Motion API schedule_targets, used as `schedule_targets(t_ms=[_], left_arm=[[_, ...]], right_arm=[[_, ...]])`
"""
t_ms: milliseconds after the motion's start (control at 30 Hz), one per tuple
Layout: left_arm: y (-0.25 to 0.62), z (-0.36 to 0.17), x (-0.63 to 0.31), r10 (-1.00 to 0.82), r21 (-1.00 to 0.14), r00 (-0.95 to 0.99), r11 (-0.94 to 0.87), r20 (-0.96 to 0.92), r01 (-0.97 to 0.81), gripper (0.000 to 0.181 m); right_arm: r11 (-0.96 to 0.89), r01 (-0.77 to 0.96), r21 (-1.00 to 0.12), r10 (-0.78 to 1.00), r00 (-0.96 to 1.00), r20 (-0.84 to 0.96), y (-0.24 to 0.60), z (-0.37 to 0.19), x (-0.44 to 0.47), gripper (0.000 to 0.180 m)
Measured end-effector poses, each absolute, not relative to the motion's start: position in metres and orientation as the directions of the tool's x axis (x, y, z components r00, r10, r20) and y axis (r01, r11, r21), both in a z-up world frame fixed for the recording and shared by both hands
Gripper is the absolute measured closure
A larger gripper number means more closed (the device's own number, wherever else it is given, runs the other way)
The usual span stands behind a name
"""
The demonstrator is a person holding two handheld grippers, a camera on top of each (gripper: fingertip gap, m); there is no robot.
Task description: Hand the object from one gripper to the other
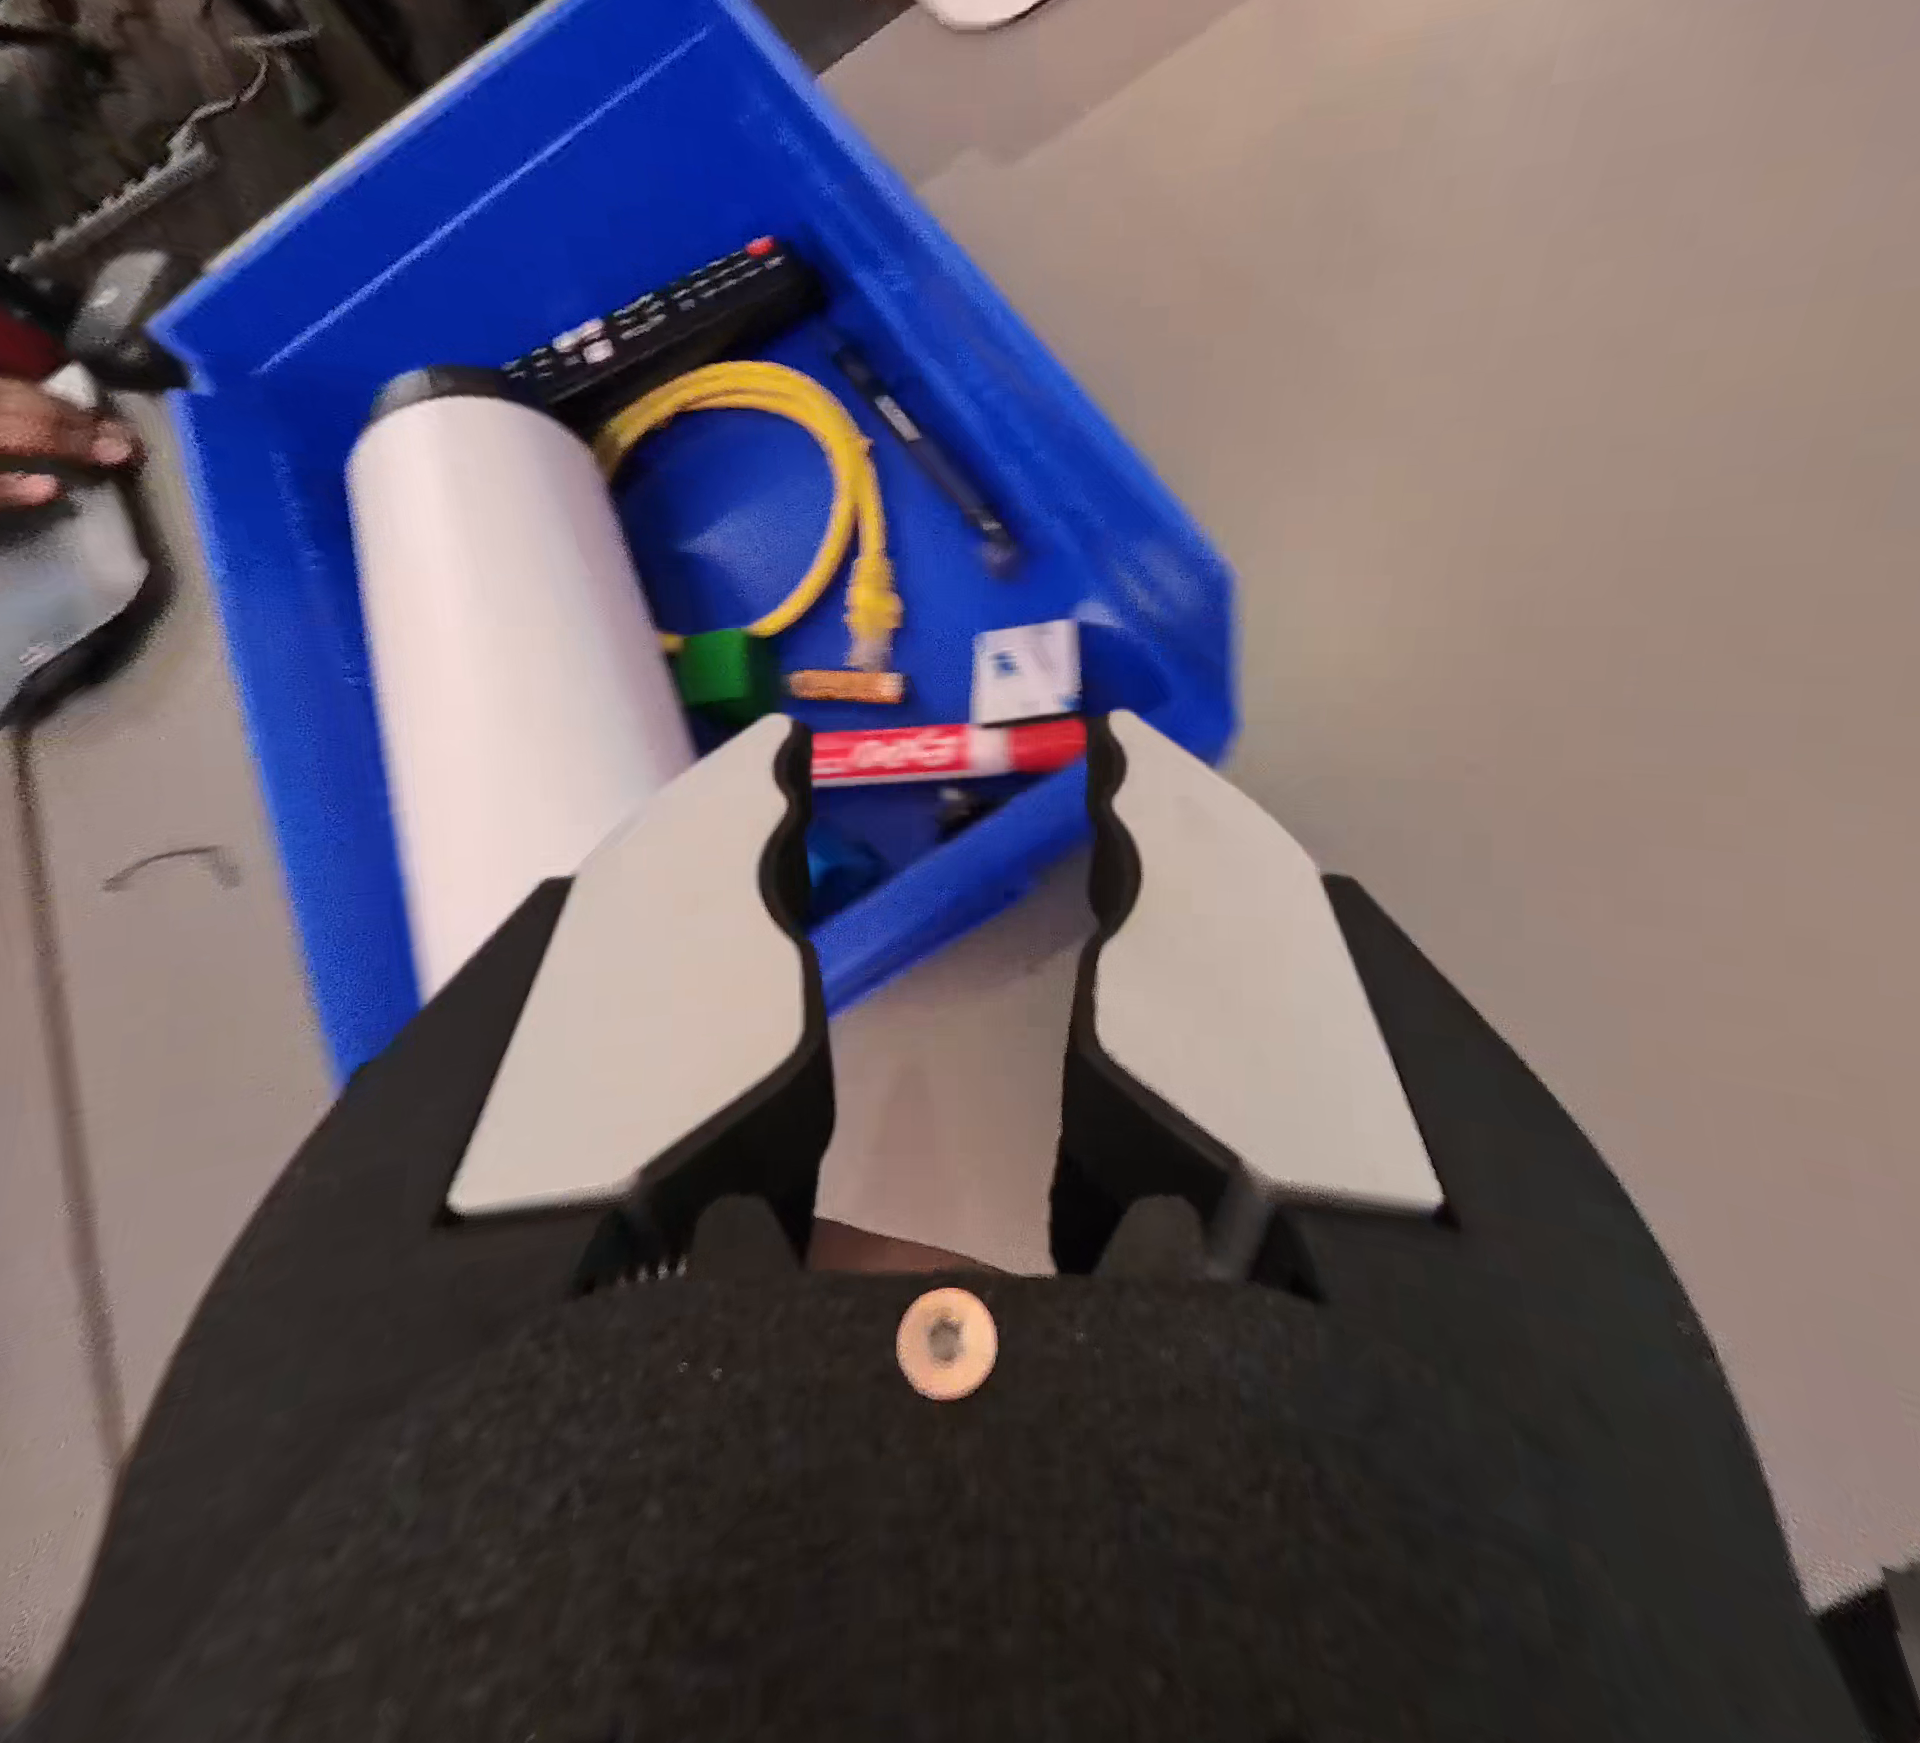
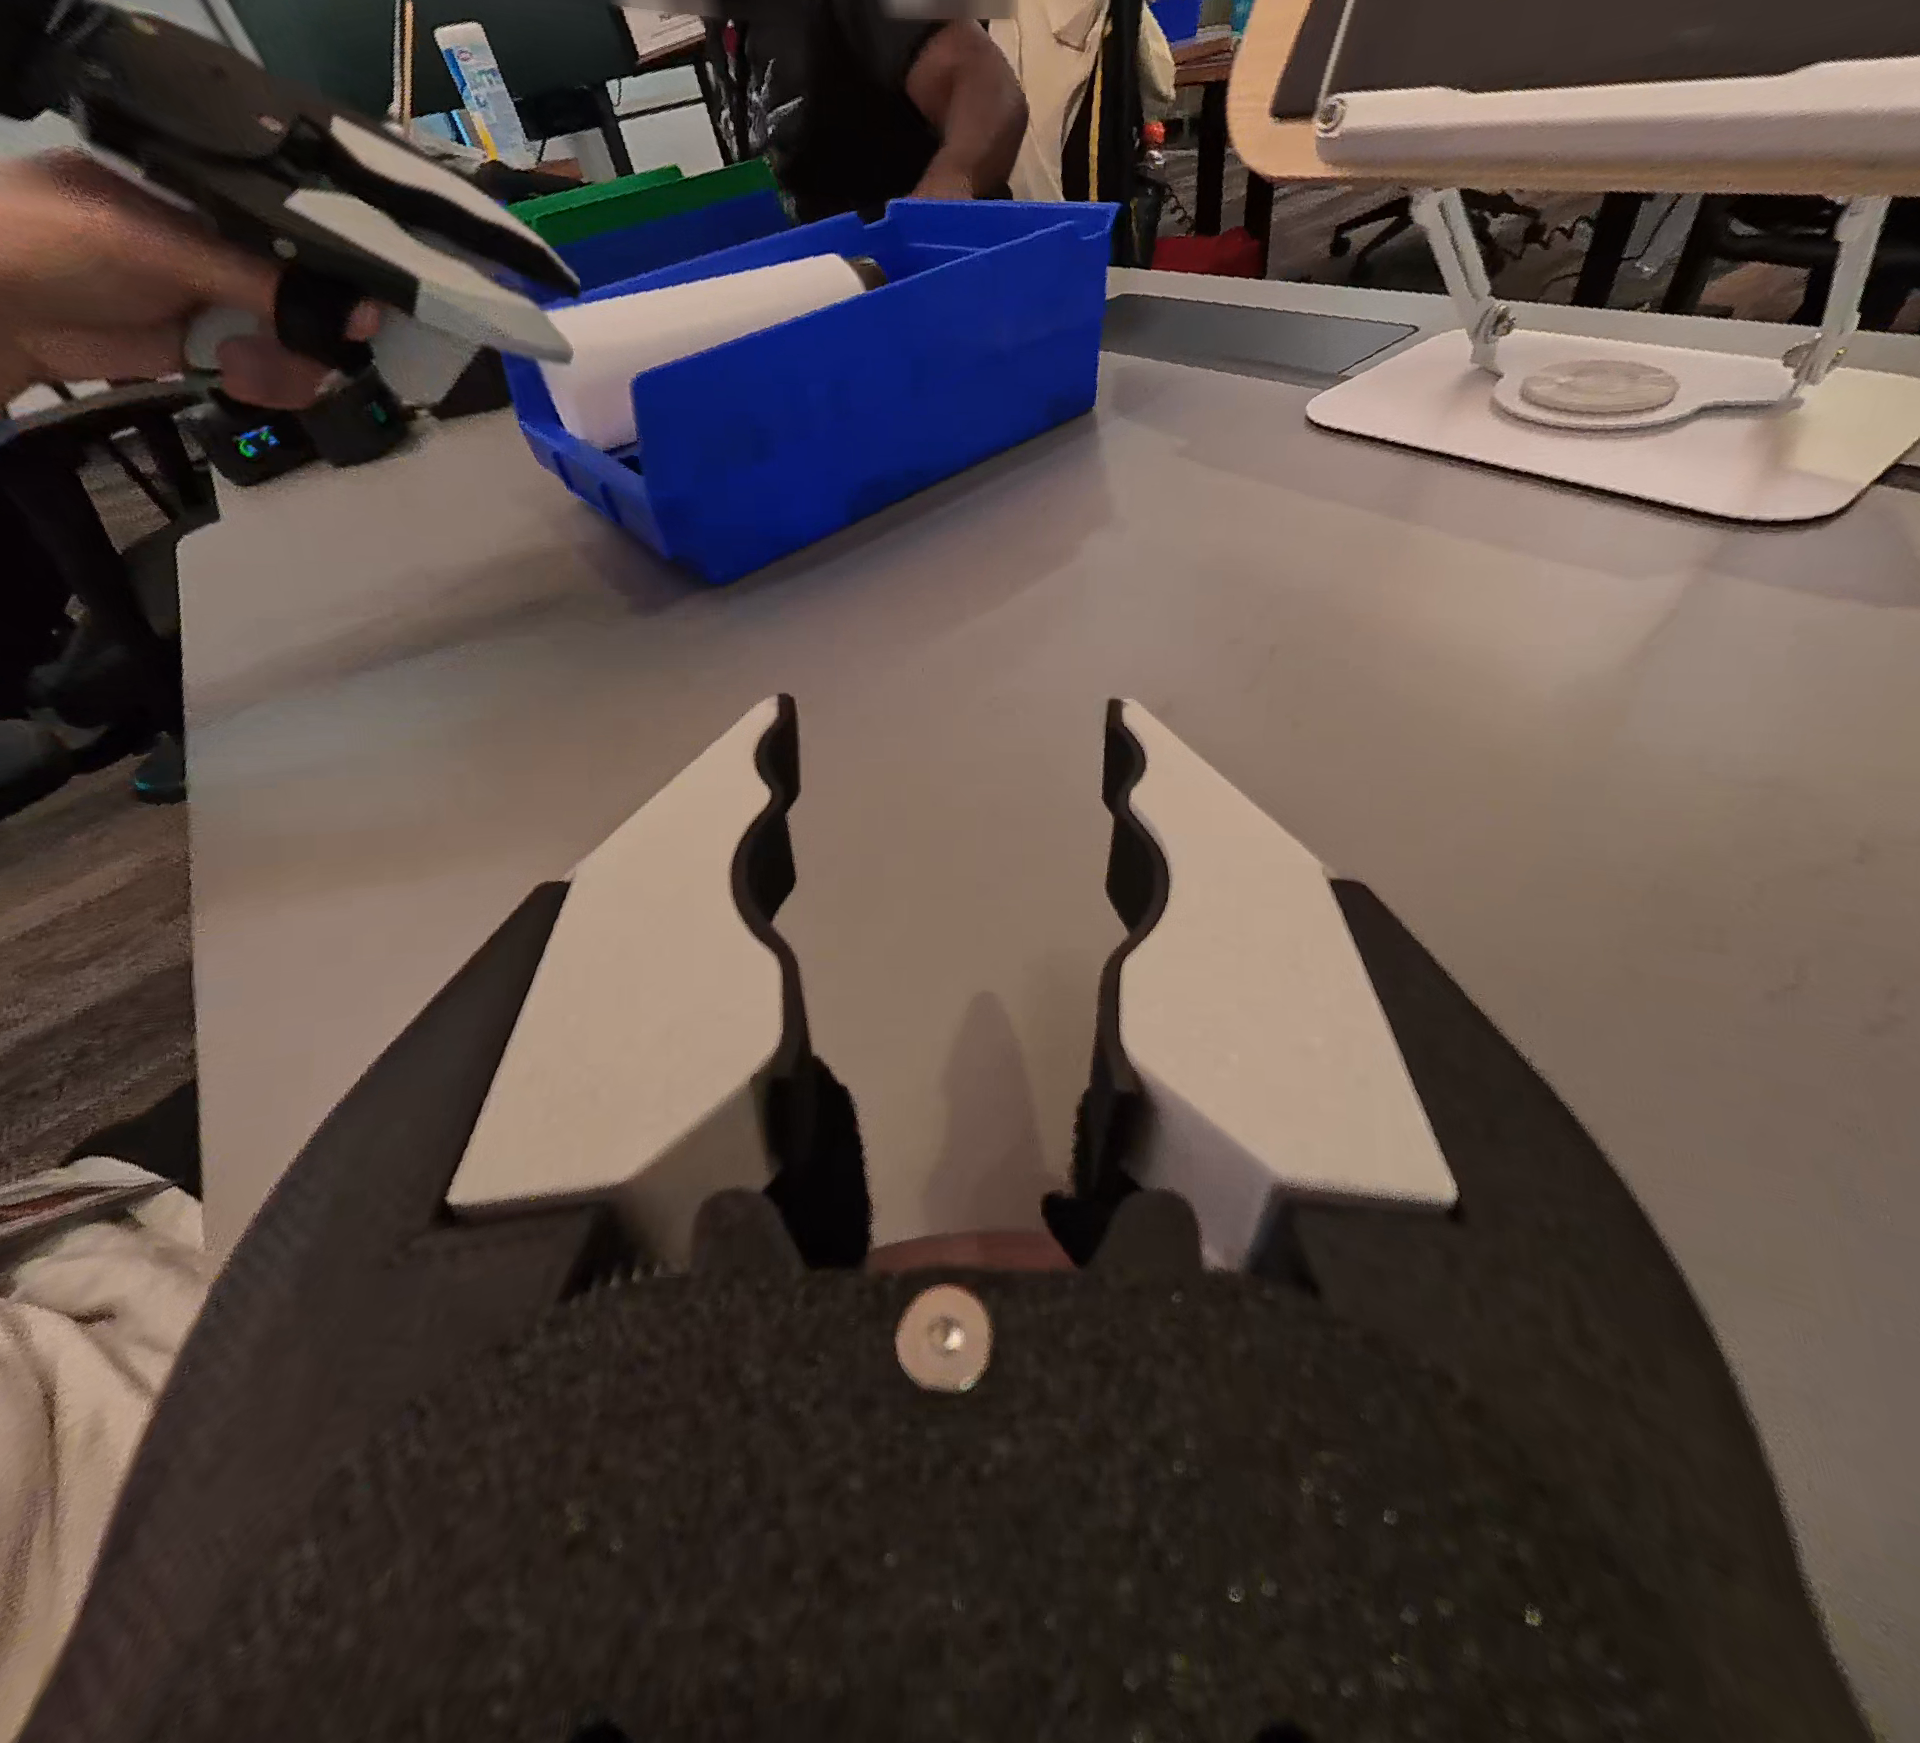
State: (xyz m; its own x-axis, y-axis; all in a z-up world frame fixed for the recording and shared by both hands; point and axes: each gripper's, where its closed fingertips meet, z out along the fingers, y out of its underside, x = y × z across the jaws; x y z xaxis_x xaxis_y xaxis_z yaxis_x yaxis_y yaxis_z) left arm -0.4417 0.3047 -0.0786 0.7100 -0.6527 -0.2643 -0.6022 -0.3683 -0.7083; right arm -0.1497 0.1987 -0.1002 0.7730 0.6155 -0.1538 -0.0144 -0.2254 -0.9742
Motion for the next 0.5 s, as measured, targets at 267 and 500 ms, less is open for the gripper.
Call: schedule_targets(t_ms=[267, 500], left_arm=[[0.419, -0.085, -0.483, -0.495, -0.567, 0.815, -0.595, -0.3, -0.57, 0.099], [0.468, -0.122, -0.498, -0.367, -0.36, 0.873, -0.806, -0.32, -0.47, 0.076]], right_arm=[[-0.323, -0.102, -0.941, 0.57, 0.772, -0.28, 0.216, -0.113, -0.137, 0.121], [-0.408, -0.177, -0.896, 0.529, 0.753, -0.39, 0.229, -0.122, -0.124, 0.12]])
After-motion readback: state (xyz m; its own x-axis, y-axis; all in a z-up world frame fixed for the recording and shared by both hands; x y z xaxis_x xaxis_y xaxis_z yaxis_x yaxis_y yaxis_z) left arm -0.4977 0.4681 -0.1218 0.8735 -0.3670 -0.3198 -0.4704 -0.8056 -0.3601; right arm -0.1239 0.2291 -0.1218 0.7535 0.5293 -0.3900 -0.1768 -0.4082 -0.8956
